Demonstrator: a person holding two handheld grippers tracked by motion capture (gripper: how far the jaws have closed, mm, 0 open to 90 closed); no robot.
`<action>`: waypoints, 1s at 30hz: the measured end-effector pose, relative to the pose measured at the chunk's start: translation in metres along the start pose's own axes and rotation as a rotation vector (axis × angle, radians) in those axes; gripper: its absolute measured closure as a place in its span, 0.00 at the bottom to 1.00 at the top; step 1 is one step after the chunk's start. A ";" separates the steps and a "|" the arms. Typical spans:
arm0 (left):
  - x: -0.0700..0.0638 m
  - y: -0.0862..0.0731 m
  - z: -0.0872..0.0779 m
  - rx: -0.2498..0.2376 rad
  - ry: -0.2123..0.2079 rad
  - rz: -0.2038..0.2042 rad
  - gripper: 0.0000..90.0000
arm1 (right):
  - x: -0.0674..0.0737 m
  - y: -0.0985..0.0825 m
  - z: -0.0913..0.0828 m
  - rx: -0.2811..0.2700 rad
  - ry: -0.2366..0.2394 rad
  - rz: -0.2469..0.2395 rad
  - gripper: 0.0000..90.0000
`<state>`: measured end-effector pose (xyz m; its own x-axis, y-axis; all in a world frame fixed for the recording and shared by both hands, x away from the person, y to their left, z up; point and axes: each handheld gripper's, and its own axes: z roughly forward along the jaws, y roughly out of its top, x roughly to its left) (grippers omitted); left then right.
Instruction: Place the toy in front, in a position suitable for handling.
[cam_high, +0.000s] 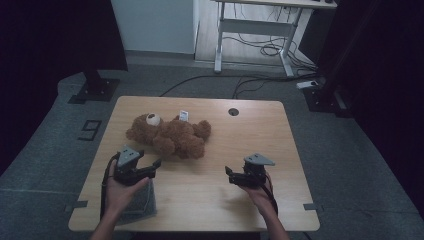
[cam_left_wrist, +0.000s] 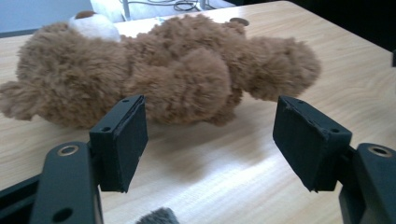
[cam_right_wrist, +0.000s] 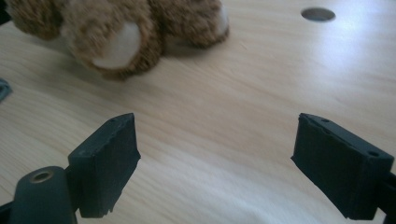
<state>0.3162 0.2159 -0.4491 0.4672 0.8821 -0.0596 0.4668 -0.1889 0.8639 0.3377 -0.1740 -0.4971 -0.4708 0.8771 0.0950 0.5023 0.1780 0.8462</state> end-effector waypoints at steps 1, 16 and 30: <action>0.003 0.001 0.003 0.004 0.005 0.004 0.29 | 0.003 0.005 0.002 -0.004 0.004 -0.005 0.15; 0.048 0.001 0.026 0.051 0.108 -0.022 0.28 | 0.039 0.041 0.026 -0.020 0.058 -0.058 0.15; 0.077 -0.004 0.035 0.043 0.132 -0.030 0.28 | 0.056 0.041 0.040 -0.015 0.087 -0.080 0.15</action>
<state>0.3768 0.2696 -0.4749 0.3510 0.9362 -0.0169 0.5122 -0.1769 0.8405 0.3609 -0.1000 -0.4781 -0.5705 0.8182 0.0711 0.4495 0.2386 0.8608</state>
